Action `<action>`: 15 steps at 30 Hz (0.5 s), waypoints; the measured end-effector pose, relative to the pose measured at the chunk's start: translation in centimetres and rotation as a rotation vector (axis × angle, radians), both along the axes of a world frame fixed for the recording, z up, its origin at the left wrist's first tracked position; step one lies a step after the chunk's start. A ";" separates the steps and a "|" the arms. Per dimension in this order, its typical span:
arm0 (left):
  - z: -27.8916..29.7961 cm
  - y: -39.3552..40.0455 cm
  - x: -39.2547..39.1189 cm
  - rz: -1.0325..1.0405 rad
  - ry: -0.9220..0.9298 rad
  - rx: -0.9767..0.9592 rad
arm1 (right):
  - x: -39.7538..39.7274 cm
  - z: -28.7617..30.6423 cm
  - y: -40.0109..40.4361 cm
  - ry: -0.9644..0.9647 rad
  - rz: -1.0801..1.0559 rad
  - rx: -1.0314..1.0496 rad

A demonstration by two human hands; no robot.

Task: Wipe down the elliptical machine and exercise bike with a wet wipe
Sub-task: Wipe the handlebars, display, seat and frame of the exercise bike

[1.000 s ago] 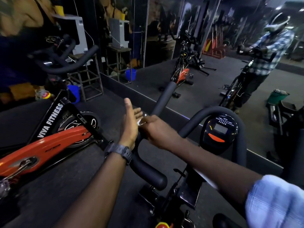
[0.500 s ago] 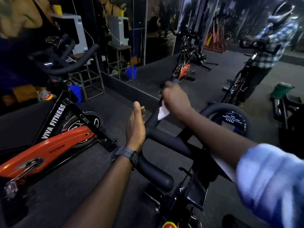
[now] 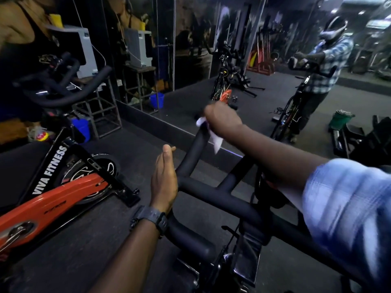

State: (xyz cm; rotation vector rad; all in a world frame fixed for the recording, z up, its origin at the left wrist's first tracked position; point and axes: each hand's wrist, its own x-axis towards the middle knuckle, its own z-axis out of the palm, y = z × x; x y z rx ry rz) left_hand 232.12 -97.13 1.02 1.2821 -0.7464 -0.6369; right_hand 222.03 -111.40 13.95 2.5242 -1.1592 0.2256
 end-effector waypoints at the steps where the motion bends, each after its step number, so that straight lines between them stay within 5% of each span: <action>1: 0.2 0.0 -0.1 0.001 0.003 -0.001 | -0.4 0.5 -0.7 -0.043 -0.057 -0.026; 9: -0.1 -0.9 0.2 -0.020 0.068 0.026 | 0.7 -6.3 10.0 0.161 0.264 0.163; 15: 2.3 -2.5 -0.2 -0.082 0.021 0.109 | -0.4 -1.3 -0.1 -0.183 -0.094 0.002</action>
